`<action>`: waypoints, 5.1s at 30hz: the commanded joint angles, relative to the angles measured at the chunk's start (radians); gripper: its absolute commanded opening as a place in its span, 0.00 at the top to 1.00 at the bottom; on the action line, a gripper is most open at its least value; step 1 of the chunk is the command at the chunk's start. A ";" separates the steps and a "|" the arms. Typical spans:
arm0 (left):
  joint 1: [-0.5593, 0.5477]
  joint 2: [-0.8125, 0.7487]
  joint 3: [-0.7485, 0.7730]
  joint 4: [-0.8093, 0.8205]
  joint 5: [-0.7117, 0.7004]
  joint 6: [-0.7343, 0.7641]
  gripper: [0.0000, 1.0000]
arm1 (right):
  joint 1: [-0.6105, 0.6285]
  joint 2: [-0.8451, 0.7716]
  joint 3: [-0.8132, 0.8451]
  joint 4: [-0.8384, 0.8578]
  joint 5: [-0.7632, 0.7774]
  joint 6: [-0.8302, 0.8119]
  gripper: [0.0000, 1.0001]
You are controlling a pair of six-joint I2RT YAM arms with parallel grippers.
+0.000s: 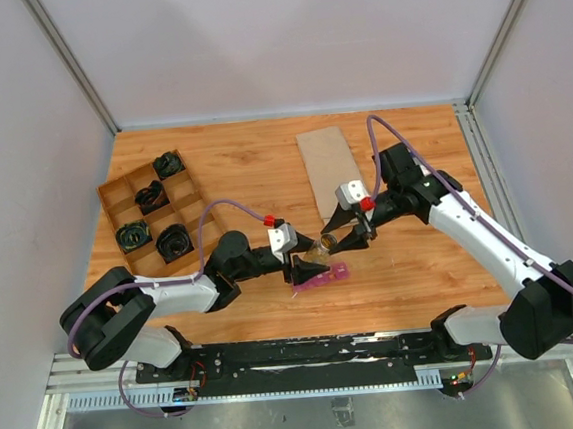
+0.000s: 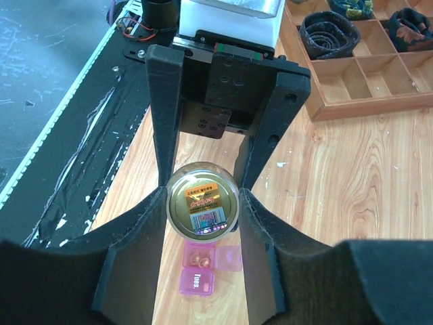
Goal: Sort the pills into containers
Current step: Screw the lid of the pill bottle onto the pill bottle.
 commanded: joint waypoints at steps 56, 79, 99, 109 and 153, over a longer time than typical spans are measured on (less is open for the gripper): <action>0.006 -0.031 -0.031 0.042 0.080 -0.011 1.00 | 0.066 -0.095 -0.117 0.093 -0.048 0.019 0.20; 0.007 -0.035 -0.055 0.140 0.070 -0.056 1.00 | 0.067 -0.092 -0.132 0.221 0.011 0.211 0.57; -0.074 0.012 -0.035 0.145 -0.589 -0.006 1.00 | 0.066 0.041 -0.102 0.503 0.375 0.862 0.82; -0.074 0.075 -0.017 0.111 -0.461 -0.016 1.00 | 0.042 -0.004 -0.094 0.531 0.165 0.907 0.05; -0.074 0.043 -0.058 0.150 -0.073 -0.038 1.00 | 0.001 -0.036 -0.128 0.103 -0.033 0.079 0.39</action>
